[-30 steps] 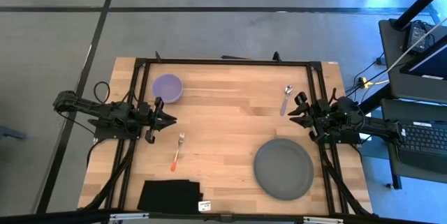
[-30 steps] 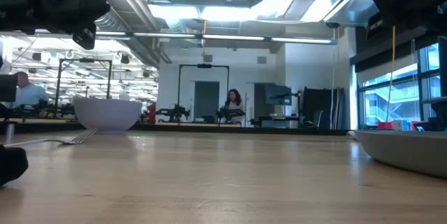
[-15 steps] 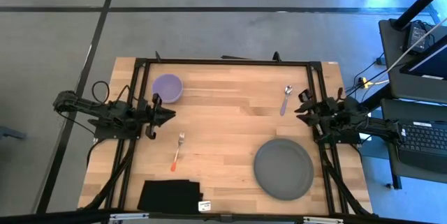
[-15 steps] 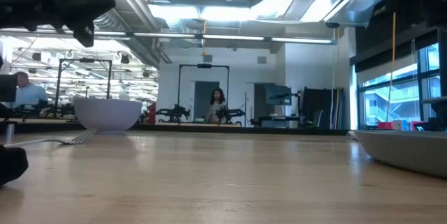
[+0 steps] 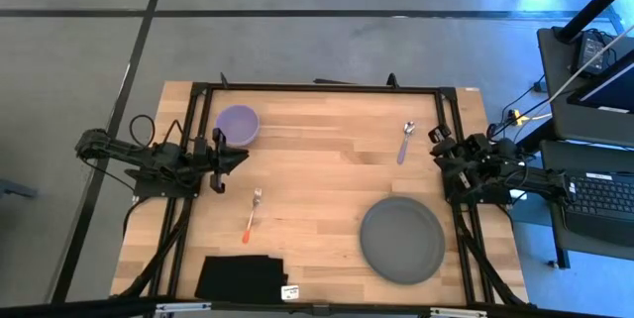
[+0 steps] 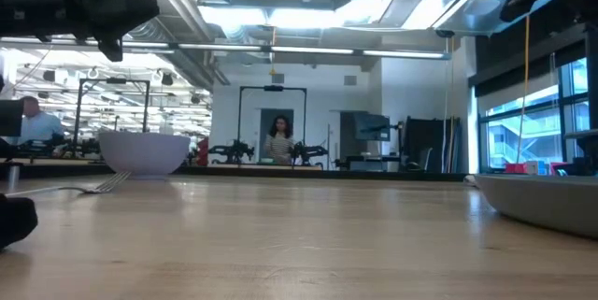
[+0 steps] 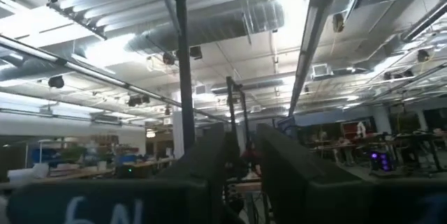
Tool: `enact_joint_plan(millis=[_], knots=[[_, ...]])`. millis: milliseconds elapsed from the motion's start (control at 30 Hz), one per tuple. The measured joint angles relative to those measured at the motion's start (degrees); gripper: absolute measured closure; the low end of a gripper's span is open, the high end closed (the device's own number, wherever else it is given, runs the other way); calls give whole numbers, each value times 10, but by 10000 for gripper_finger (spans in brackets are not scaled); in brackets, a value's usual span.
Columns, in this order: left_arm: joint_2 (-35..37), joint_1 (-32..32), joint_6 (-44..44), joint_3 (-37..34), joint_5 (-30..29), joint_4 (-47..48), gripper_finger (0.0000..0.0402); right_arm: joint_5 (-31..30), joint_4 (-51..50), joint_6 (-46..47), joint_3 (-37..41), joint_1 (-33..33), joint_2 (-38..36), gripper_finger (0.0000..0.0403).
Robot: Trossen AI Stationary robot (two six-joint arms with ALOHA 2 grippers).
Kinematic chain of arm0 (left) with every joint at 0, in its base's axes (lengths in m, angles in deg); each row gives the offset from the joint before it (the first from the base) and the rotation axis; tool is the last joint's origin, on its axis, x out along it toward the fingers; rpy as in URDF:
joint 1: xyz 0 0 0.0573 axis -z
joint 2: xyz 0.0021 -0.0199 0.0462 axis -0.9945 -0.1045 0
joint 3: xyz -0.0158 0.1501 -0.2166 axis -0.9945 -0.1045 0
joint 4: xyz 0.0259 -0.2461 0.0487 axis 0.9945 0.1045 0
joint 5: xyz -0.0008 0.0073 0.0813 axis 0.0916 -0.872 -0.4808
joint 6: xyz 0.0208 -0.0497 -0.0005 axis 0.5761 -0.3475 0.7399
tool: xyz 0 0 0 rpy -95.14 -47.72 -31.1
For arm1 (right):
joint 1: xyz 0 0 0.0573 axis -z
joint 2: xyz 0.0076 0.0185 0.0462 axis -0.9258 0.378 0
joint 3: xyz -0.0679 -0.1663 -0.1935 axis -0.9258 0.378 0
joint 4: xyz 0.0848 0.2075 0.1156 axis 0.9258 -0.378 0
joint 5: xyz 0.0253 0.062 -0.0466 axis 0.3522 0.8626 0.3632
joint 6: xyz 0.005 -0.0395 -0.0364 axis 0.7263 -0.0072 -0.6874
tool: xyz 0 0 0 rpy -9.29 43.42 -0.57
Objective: Set table place
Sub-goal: Put the gray plate to the center of the table
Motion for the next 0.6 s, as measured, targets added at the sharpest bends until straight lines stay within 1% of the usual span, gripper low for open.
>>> enact_joint_plan(millis=[67,100,200,333,467,600], knots=[[0,0,3,4,-1,1,354,-5,0,-1,0,0,0,316],[0,0,3,5,-1,2,353,-17,1,-1,0,0,0,316],[0,0,3,9,-1,16,343,-72,4,-4,0,0,0,316],[0,0,15,11,-1,59,321,-148,8,-39,-4,0,0,316],[0,0,11,11,-16,97,302,-156,7,-39,-4,0,0,316],[0,0,9,11,-34,100,290,-143,-12,14,-4,0,0,316]])
